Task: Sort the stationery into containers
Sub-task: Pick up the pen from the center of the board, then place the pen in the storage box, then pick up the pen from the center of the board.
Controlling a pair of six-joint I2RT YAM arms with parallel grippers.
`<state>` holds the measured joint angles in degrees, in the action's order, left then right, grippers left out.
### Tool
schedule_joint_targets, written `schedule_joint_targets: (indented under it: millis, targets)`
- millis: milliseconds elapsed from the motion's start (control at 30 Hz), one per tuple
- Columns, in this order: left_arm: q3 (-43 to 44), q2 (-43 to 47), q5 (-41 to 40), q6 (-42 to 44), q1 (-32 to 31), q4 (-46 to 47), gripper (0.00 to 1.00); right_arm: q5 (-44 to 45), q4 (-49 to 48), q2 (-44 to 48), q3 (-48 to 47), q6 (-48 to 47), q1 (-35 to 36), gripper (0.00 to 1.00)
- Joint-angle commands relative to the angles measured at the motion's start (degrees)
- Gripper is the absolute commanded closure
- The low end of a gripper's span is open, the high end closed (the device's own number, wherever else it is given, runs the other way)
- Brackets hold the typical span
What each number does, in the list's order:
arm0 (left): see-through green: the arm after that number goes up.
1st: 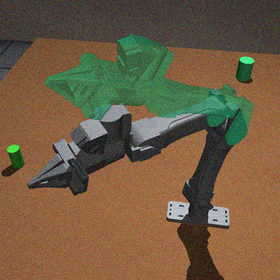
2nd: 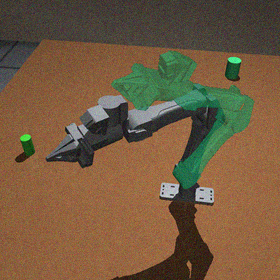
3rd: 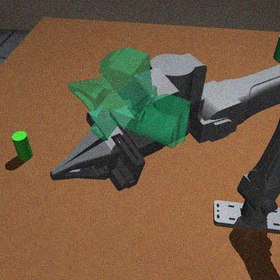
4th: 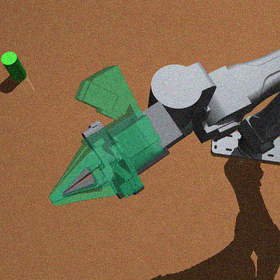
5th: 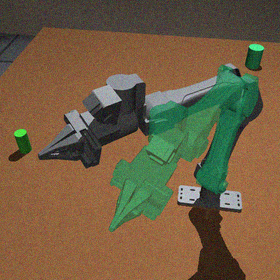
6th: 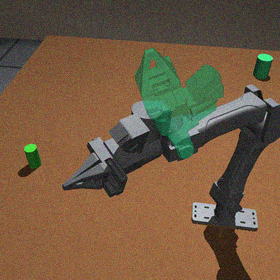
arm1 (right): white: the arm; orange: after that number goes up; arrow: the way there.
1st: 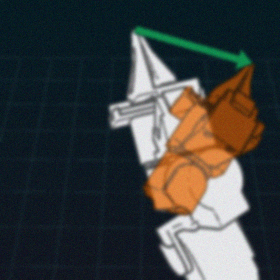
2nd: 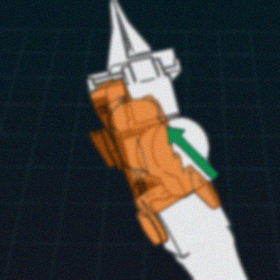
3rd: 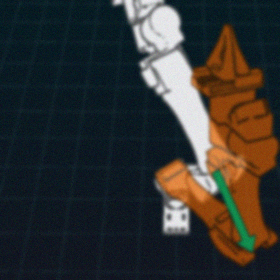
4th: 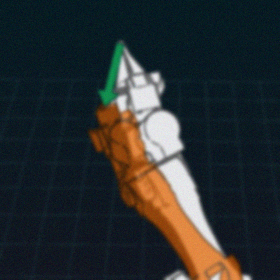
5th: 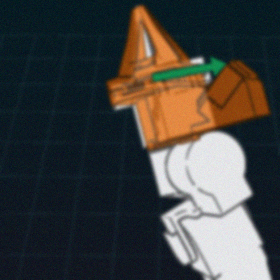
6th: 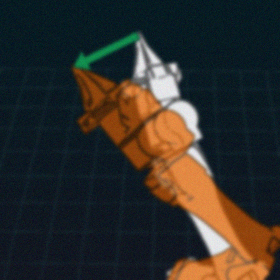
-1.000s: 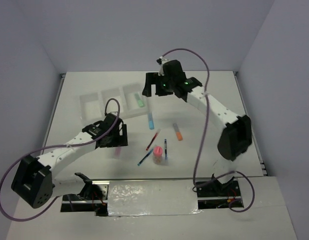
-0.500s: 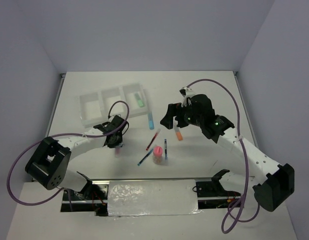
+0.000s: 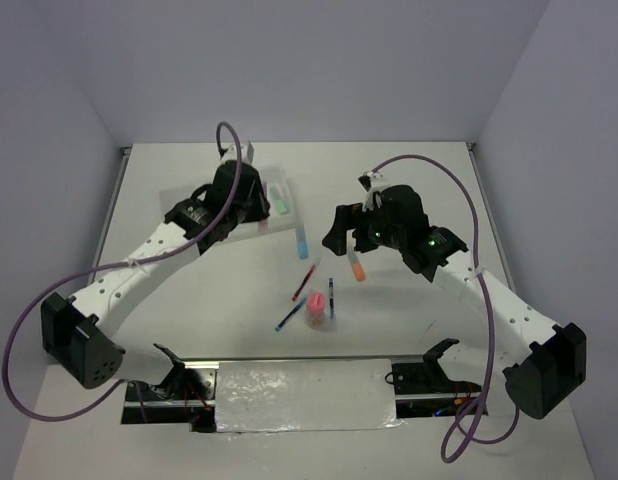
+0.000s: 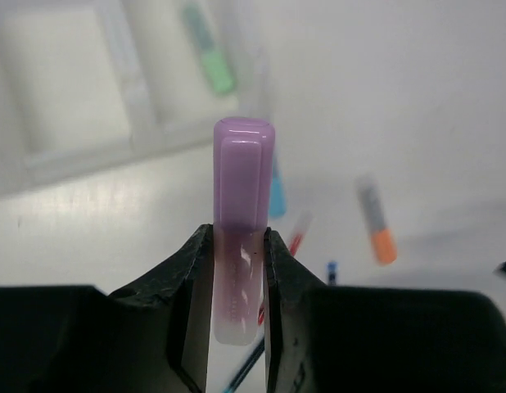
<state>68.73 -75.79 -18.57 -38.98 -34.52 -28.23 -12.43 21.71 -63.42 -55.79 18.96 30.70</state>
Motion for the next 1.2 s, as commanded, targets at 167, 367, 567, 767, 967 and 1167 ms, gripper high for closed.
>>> schedule_joint_targets:
  millis: [167, 367, 567, 767, 967, 1167]
  targets:
    - [26.69, -25.7, -0.07, 6.2, 7.88, 2.04, 1.0, -2.69, -0.9, -1.44, -2.3, 0.73, -0.55, 0.0]
    - [38.84, -37.41, 1.42, 4.79, 11.76, -1.22, 1.0, 2.48, 3.24, -1.62, -4.77, -1.47, -1.08, 0.0]
    - [38.06, -42.42, 5.03, 5.76, 14.13, 2.91, 0.83, 7.94, 7.9, -6.18, -7.75, -1.56, -1.17, 0.0]
    - [37.71, -43.57, 8.02, 6.37, 14.84, 3.53, 0.27, 10.93, 8.17, -10.75, -8.1, -1.91, -1.34, 0.0]
    - [37.0, -37.25, 7.93, 6.11, 14.92, 0.64, 0.01, 12.94, 8.69, -23.12, -10.73, -1.91, -2.04, 0.01]
    - [31.48, -22.67, 8.19, 7.25, 14.92, -1.92, 0.01, 15.51, 9.14, -32.64, -12.41, -1.65, -4.06, 0.21]
